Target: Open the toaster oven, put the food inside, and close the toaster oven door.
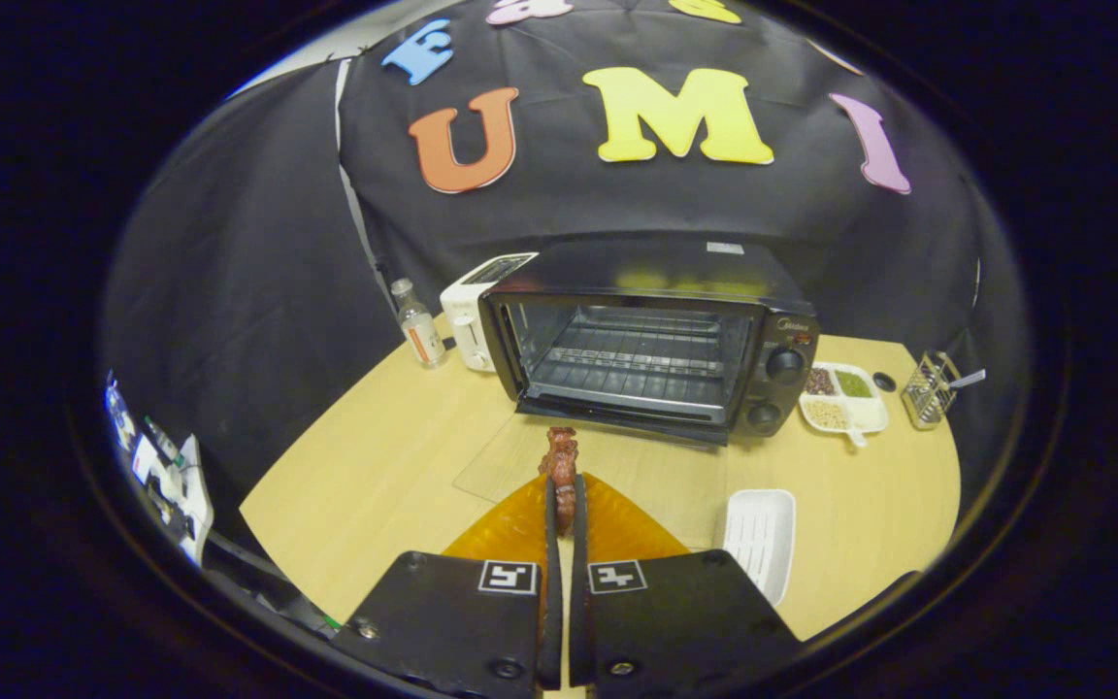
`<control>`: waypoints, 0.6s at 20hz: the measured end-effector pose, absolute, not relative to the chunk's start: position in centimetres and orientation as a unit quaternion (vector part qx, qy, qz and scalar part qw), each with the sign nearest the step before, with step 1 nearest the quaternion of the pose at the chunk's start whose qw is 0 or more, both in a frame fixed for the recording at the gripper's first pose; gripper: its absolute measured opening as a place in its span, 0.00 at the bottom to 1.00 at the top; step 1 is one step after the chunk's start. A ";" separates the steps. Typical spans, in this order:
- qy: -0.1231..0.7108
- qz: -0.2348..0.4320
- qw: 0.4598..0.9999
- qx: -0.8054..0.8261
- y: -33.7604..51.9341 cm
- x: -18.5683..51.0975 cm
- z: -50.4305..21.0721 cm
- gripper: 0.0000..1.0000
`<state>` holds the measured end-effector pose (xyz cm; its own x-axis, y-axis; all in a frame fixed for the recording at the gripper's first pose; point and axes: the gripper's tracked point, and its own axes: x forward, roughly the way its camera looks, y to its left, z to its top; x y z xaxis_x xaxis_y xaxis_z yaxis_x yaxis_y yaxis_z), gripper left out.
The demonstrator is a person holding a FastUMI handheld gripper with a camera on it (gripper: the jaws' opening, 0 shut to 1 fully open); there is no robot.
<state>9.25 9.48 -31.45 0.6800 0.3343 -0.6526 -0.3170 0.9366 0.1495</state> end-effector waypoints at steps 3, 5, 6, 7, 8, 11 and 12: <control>0.330 0.160 0.928 0.059 10.2 12.5 -31.6 0.06; 0.308 0.152 0.932 0.111 10.9 14.6 -31.6 0.06; 0.298 0.147 0.933 0.141 11.1 15.7 -31.7 0.06; 0.287 0.138 0.932 0.175 11.1 17.0 -31.7 0.06; 0.277 0.130 0.929 0.208 11.3 18.3 -32.0 0.06; 0.266 0.111 0.916 0.279 11.5 21.7 -33.5 0.06; 0.264 0.103 0.910 0.304 11.4 22.9 -34.3 0.06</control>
